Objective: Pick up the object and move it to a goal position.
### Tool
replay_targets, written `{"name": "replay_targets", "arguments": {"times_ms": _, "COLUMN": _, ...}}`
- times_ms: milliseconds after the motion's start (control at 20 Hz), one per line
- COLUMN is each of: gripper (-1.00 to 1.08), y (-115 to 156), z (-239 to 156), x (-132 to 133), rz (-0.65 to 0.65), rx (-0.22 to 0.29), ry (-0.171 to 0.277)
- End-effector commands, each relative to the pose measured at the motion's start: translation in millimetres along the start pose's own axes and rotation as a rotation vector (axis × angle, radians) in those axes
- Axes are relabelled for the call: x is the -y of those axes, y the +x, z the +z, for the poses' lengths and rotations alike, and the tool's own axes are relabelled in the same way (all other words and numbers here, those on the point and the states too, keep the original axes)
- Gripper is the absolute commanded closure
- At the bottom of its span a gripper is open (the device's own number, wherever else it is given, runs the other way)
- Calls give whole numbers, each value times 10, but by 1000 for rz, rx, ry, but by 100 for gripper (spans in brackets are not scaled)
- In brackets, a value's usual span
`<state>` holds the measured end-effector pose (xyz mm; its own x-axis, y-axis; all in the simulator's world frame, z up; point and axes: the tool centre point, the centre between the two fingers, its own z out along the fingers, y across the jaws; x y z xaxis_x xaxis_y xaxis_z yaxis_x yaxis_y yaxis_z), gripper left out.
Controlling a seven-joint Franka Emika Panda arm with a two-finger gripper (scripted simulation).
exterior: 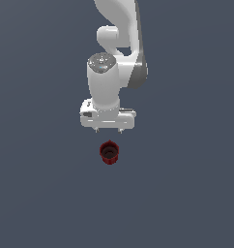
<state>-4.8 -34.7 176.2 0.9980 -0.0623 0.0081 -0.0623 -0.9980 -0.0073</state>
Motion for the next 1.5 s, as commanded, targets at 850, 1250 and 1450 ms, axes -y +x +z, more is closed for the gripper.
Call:
{"name": "replay_targets", "arguments": {"times_ms": 850, "gripper": -100, "y": 76, "z": -378, "x": 47, "rz": -100, "rx": -51, "ry": -35}}
{"name": "replay_targets", "arguments": {"times_ms": 1250, "gripper": -100, "y": 187, "z": -1030, "x": -2, "rz": -228, "rx": -155, "ry": -91}}
{"name": "replay_targets", "arguments": {"times_ms": 1450, "gripper": -100, "y": 223, "z": -1468, "x": -32, "rz": -309, "rx": -221, "ry": -120}}
